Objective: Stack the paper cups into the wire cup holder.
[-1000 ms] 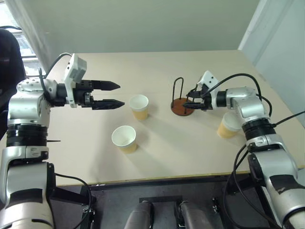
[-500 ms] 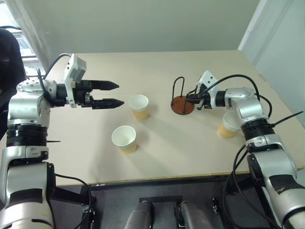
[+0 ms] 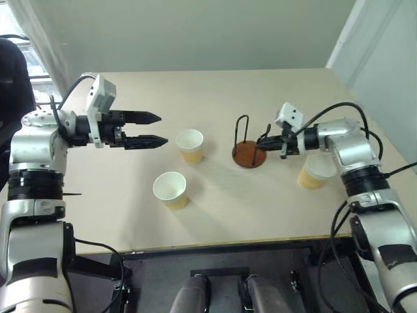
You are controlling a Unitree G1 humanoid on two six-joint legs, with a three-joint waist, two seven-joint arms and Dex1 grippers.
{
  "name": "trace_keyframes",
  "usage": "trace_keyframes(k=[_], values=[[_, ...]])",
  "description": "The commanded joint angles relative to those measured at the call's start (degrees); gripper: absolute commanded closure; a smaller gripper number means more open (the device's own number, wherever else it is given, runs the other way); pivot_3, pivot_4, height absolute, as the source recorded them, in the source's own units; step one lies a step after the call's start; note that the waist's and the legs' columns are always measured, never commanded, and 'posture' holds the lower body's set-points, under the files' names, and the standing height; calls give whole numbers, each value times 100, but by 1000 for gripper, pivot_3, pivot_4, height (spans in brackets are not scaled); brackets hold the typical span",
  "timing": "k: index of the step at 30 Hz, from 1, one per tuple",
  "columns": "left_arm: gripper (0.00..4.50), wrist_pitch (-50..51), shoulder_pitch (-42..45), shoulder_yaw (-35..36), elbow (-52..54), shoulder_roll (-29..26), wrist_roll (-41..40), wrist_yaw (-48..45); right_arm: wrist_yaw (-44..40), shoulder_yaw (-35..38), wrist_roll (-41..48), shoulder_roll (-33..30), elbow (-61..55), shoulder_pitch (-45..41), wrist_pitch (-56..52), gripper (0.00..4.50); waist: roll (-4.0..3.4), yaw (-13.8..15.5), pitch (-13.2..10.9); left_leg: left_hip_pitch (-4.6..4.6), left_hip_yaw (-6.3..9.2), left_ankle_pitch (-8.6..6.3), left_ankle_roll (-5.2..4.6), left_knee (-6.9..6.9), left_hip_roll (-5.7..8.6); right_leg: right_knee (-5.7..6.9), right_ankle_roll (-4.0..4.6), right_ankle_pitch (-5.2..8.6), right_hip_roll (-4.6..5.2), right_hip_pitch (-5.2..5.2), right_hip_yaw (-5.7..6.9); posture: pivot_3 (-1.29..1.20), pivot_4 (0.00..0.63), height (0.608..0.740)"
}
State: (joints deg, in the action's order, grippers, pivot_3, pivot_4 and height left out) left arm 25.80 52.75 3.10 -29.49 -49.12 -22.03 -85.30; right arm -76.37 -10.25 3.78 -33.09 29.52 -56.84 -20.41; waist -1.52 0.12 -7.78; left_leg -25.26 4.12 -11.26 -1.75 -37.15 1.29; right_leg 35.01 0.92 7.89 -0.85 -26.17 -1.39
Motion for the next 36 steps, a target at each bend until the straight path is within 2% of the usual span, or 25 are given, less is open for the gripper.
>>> trace_keyframes(k=[1,6,15,36], values=[[0,-99,256,9,-36,-119,47,-140,-547,-47,262,-198,-549,-94,-88,4464,0,-4,0,-1,0,0,0,0,0,2,0,0,0,-1,0,0,150,740],[0,-127,345,-34,-141,-82,113,-210,-1044,-218,319,-286,-851,-112,-124,4464,0,-17,0,0,0,2,-2,-2,-1,3,6,3,-1,-1,0,0,150,740],[0,-103,365,-49,-151,-87,128,-253,-1346,-444,279,-80,-758,-266,15,4464,0,-17,0,0,0,5,-6,-8,-1,6,15,9,-1,-1,0,0,150,740],[0,138,175,35,175,-241,25,-211,-1467,-670,-235,351,1232,-1068,1408,4464,0,-20,0,0,1,5,-6,-11,0,12,18,10,0,-2,0,0,150,740]])
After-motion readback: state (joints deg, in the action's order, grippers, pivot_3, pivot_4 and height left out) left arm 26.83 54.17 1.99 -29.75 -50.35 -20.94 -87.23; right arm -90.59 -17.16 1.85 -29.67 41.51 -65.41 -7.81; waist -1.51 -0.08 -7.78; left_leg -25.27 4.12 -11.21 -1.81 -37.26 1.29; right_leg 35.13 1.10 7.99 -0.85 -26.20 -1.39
